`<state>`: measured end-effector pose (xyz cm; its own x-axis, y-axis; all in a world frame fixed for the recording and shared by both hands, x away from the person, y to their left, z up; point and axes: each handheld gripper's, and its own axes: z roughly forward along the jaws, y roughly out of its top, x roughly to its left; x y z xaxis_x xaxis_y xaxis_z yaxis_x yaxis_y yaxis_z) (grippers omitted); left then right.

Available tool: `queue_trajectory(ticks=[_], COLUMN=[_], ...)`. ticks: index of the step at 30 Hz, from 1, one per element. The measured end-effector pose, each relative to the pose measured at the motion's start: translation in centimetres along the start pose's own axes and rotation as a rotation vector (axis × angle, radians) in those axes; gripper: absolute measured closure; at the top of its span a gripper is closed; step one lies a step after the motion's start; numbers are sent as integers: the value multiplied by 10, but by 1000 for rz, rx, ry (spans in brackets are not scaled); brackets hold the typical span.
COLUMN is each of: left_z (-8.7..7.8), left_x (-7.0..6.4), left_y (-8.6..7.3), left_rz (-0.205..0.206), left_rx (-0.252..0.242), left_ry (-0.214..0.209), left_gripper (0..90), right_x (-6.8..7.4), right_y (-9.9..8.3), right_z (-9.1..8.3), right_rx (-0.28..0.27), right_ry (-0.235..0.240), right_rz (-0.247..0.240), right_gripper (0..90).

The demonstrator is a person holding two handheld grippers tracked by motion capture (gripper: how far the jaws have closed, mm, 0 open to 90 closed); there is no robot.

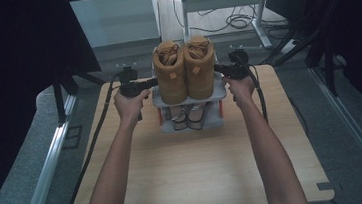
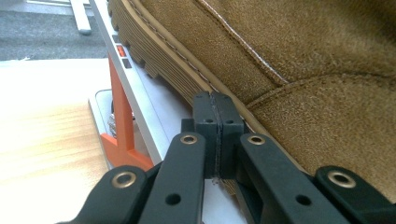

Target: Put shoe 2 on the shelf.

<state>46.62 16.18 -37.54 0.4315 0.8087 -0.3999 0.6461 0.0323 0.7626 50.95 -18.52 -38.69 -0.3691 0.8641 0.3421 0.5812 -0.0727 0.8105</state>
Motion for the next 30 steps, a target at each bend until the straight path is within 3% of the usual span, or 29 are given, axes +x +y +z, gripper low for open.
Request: queue_trajectory(ticks=[5,16,30], left_z=[-1,-17,-49], left_x=[2,7,17], left_y=[-1,-7,-28], left_rz=[6,3,1], left_rx=[-5,-32,-69], left_ry=[-8,6,-7], left_gripper=[895,890,848], right_x=[-3,-4,-3], right_y=[-2,-11,-28], right_z=[-4,-30,-66], right_rx=[-9,-59,-98], right_ry=[40,94,148], right_rz=[27,33,32], right_gripper=[898,897,876])
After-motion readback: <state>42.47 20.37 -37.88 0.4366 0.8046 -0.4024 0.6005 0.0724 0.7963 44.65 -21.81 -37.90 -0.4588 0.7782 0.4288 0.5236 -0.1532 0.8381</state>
